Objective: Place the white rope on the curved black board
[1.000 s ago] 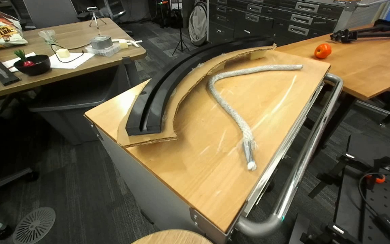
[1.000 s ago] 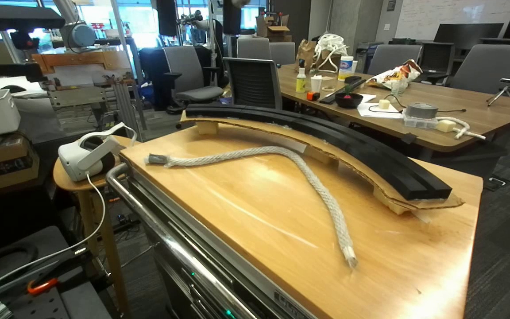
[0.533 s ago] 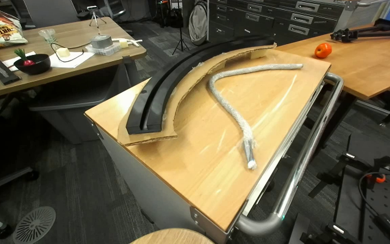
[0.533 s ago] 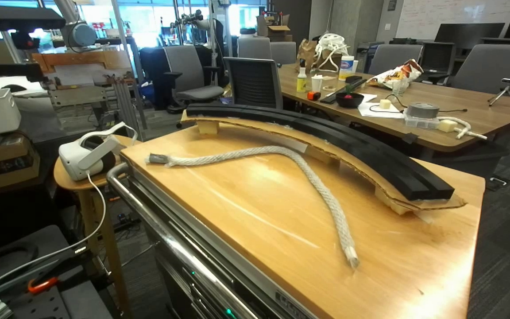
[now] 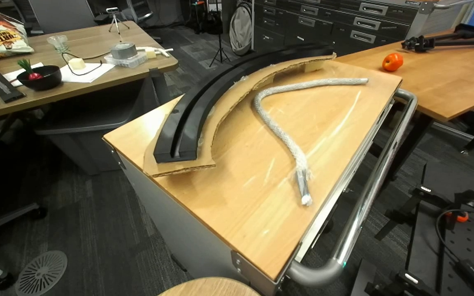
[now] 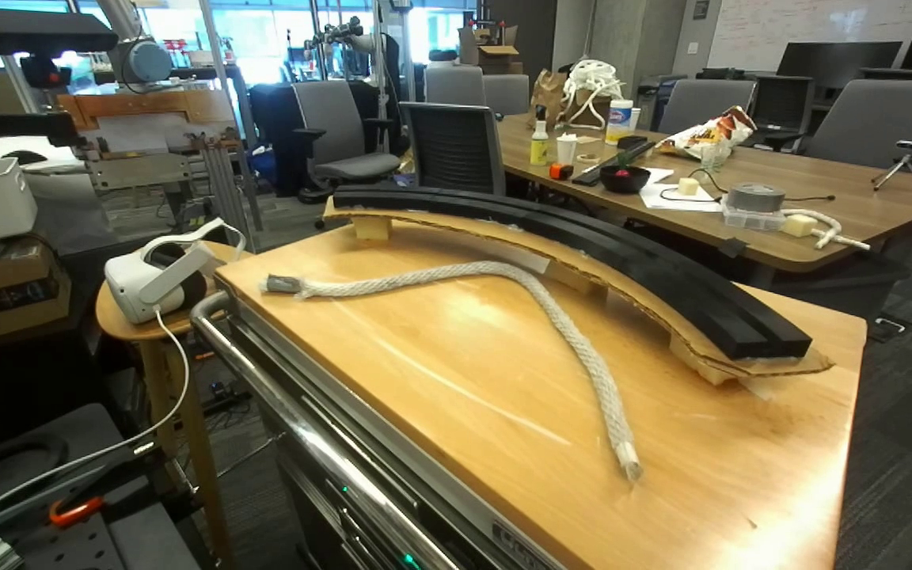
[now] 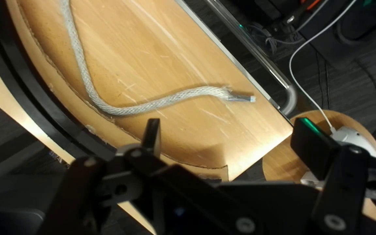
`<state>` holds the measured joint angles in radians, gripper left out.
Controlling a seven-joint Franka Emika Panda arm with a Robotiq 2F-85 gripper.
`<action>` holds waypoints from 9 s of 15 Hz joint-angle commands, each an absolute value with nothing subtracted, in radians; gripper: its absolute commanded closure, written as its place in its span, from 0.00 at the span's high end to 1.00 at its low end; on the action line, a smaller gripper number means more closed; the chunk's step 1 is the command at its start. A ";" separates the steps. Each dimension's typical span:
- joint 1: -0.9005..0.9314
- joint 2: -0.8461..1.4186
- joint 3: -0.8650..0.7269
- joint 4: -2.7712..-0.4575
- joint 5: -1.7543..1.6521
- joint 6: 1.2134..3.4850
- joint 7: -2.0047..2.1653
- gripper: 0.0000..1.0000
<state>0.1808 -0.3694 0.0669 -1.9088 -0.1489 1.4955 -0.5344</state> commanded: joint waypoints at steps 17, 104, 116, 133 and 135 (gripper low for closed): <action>0.173 -0.288 0.032 -1.844 -0.108 1.595 -0.902 1.00; 0.181 -0.040 0.072 -2.574 0.163 2.582 -1.487 0.63; 0.172 -0.050 0.067 -2.550 0.226 2.555 -1.509 0.12; 0.131 -0.236 0.103 -2.479 -0.122 2.812 -1.321 0.11; 0.082 -0.233 0.132 -2.461 -0.293 2.868 -1.201 0.12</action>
